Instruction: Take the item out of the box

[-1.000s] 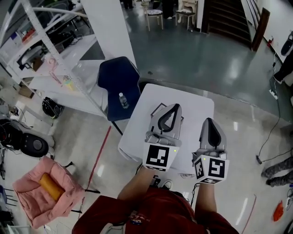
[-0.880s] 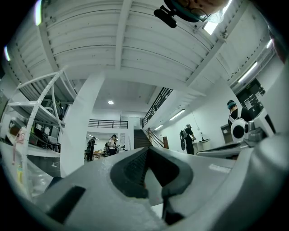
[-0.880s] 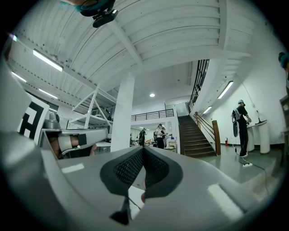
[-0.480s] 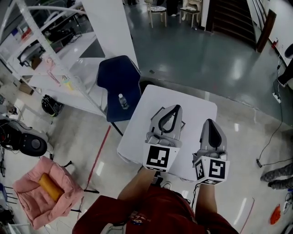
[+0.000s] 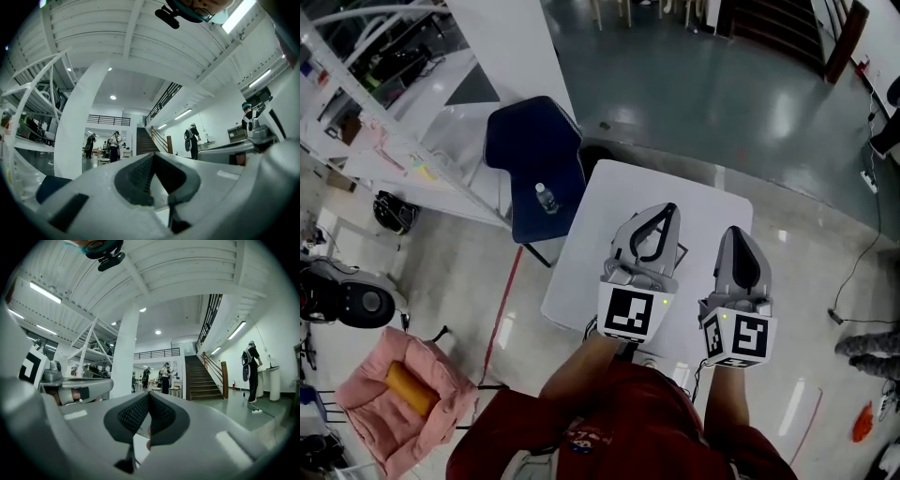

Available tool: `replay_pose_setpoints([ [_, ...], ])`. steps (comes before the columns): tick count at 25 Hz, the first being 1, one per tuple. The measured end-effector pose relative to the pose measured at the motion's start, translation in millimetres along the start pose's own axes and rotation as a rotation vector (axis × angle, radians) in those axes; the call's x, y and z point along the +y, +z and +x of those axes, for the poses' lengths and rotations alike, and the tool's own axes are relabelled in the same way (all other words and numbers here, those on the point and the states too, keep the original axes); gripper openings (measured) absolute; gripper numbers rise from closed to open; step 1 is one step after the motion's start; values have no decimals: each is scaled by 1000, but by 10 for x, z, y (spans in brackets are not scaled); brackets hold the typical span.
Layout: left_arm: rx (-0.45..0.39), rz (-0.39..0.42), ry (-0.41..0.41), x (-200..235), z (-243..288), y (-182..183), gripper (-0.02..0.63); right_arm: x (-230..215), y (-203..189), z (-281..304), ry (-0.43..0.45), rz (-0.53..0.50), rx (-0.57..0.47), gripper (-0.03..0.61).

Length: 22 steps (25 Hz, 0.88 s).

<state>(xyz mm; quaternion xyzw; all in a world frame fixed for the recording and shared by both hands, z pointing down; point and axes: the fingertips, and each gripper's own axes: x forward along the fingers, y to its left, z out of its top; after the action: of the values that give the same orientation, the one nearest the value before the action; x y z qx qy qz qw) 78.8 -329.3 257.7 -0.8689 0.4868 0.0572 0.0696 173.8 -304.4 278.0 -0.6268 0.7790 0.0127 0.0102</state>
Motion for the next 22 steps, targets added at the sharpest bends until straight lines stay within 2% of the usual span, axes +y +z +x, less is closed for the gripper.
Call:
replay_pose_setpoints([
  [6,49,-26,-10,217,161,-330,0,43,-190,290,-7,2,37,2],
  [15,145,-53,-31,248,254,-926,0,-34,-398,502,-16,4,82,2],
  [22,225,-32,-73,252,273,-1441,2,-46,-566,638,-19,11,115,2],
])
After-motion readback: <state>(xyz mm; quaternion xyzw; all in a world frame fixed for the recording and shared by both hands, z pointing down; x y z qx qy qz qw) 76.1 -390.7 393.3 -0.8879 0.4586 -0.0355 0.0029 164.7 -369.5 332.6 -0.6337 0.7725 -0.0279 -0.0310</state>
